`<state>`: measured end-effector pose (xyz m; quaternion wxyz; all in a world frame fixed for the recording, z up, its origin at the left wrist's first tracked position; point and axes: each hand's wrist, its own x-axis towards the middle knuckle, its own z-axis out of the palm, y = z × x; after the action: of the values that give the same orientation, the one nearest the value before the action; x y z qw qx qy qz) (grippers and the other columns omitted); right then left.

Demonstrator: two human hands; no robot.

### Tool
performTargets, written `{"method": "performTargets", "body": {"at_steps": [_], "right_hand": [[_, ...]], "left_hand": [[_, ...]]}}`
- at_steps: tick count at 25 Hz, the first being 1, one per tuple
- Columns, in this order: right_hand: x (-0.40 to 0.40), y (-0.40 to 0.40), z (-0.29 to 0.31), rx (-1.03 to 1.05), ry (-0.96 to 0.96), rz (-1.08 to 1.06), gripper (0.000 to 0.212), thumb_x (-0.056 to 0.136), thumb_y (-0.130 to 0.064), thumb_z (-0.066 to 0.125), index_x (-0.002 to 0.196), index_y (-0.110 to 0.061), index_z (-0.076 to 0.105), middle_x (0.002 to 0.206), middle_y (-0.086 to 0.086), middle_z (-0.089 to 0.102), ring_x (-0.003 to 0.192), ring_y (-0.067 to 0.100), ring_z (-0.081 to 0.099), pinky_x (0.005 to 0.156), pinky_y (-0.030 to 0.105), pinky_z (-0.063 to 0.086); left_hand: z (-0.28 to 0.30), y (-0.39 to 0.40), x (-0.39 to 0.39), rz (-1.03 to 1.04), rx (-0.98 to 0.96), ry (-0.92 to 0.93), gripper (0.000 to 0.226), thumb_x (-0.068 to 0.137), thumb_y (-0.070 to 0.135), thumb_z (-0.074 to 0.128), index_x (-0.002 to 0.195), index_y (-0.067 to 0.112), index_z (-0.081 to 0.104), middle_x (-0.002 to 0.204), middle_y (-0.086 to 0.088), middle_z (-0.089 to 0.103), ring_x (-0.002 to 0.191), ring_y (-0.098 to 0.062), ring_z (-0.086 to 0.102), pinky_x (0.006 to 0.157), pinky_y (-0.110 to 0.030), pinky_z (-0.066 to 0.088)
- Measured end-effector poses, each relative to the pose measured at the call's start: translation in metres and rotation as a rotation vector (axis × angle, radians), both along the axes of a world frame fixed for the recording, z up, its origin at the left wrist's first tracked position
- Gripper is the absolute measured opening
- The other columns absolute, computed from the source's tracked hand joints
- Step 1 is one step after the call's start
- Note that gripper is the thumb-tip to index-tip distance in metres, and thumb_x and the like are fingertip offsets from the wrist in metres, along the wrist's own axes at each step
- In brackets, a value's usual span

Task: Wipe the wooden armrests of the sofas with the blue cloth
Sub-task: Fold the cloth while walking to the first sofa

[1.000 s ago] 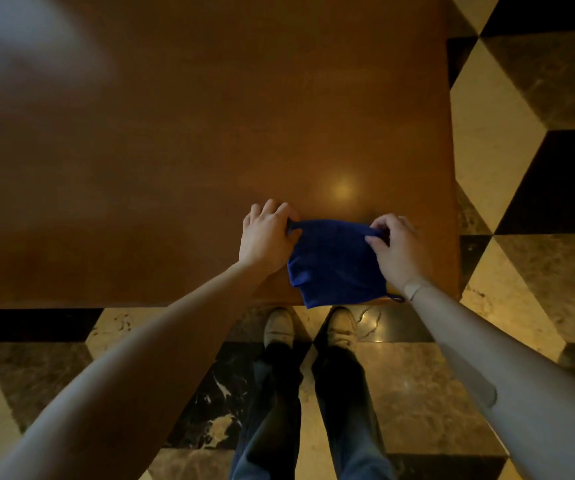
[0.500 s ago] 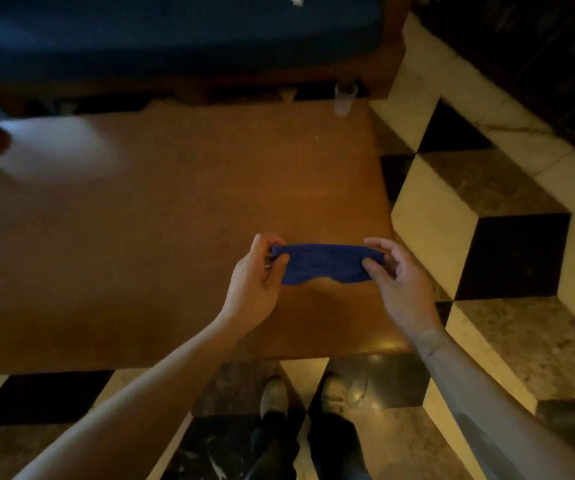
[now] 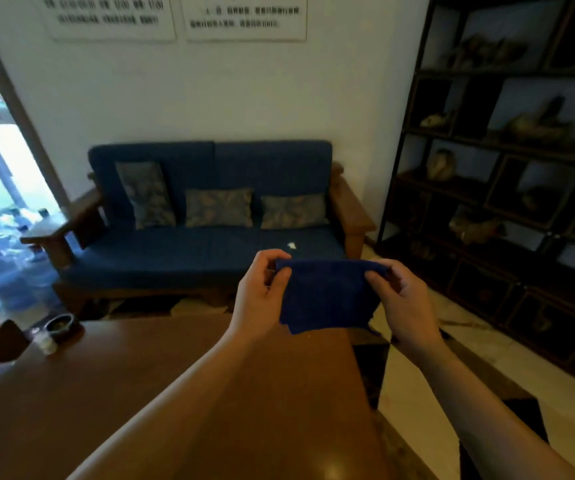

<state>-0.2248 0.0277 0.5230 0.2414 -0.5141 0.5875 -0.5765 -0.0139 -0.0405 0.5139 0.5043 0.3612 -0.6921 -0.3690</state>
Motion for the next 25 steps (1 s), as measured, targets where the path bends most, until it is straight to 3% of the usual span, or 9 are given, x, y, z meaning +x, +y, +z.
{"method": "performTargets", "body": {"at_steps": [5,9,14,19,23,25], "right_hand": [[0.000,0.009,0.059,-0.144,0.031,0.023,0.019,0.098,-0.016,0.056,0.101,-0.033,0.065,0.101,-0.010,0.069,0.090,-0.002,0.066,0.072,0.017,0.053],[0.001,0.012,0.068,-0.168,0.024,-0.010,0.023,0.097,-0.018,0.057,0.098,-0.040,0.065,0.102,-0.012,0.069,0.094,0.000,0.066,0.076,0.019,0.052],[-0.012,0.031,0.064,-0.157,0.055,-0.120,0.017,0.099,-0.020,0.055,0.105,-0.030,0.066,0.104,-0.010,0.069,0.092,-0.003,0.065,0.073,0.016,0.053],[-0.062,0.078,0.053,-0.101,0.054,-0.362,0.015,0.098,-0.029,0.058,0.108,-0.033,0.067,0.105,-0.012,0.070,0.098,0.007,0.067,0.083,0.040,0.057],[-0.105,0.130,0.051,-0.118,0.024,-0.548,0.014,0.096,-0.025,0.060,0.101,-0.036,0.068,0.102,-0.006,0.072,0.097,0.013,0.069,0.085,0.050,0.056],[-0.124,0.148,0.051,-0.128,0.017,-0.602,0.014,0.096,-0.024,0.060,0.101,-0.035,0.068,0.101,-0.005,0.073,0.096,0.015,0.069,0.086,0.050,0.056]], "left_hand": [[0.055,0.004,0.001,0.015,-0.131,0.091,0.028,0.099,0.012,0.055,0.106,0.040,0.054,0.105,0.006,0.067,0.096,-0.007,0.067,0.078,-0.028,0.058],[0.064,0.006,-0.001,-0.027,-0.148,0.140,0.027,0.099,0.011,0.055,0.106,0.038,0.055,0.108,0.004,0.067,0.096,-0.008,0.068,0.075,-0.026,0.059],[0.055,-0.002,-0.027,-0.125,-0.099,0.166,0.025,0.099,0.013,0.055,0.108,0.037,0.057,0.107,0.004,0.067,0.096,-0.010,0.068,0.076,-0.029,0.059],[0.052,0.009,-0.099,-0.368,-0.045,0.194,0.023,0.100,0.010,0.054,0.110,0.031,0.057,0.106,0.007,0.066,0.098,-0.007,0.067,0.076,-0.021,0.057],[0.048,0.033,-0.172,-0.540,0.008,0.185,0.024,0.100,0.012,0.055,0.106,0.035,0.057,0.102,0.010,0.066,0.093,-0.004,0.067,0.077,-0.027,0.059],[0.045,0.043,-0.203,-0.589,0.018,0.195,0.025,0.100,0.012,0.055,0.104,0.037,0.058,0.099,0.011,0.066,0.092,-0.009,0.067,0.078,-0.037,0.060]]}}
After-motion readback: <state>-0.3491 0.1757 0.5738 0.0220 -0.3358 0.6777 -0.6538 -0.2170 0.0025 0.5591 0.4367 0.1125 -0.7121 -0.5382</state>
